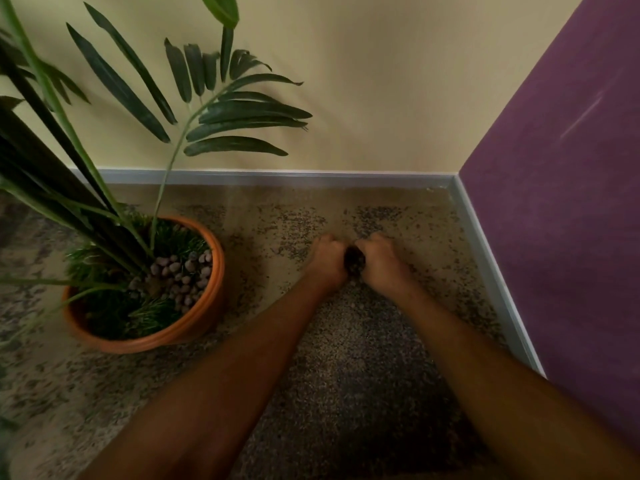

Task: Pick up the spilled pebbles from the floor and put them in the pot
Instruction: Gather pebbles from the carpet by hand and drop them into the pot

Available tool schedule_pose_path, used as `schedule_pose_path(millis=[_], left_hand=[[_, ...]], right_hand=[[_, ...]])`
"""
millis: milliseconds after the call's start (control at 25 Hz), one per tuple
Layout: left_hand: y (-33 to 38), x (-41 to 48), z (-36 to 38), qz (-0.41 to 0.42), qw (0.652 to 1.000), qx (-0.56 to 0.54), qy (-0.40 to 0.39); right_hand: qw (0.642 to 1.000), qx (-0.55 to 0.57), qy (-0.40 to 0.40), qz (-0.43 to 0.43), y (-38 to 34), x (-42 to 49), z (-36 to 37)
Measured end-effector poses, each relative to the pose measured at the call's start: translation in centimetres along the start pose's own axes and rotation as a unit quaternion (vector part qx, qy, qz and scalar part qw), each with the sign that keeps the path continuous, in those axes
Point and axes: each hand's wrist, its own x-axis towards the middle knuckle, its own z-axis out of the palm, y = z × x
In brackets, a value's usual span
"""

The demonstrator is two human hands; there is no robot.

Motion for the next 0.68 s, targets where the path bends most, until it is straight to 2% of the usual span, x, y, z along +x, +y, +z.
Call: schedule_pose_path(millis=[240, 680], left_hand=[[0.1, -0.5, -0.2, 0.000, 1.000, 0.012, 0.004], [-0.6, -3.2, 0.6, 0.051, 0.998, 0.011, -0.026]], right_hand=[[0.997, 0.036, -0.020, -0.058, 0.2, -1.2, -0.8], [0.995, 0.058, -0.056, -0.066, 1.1, -4.1, 0.1]])
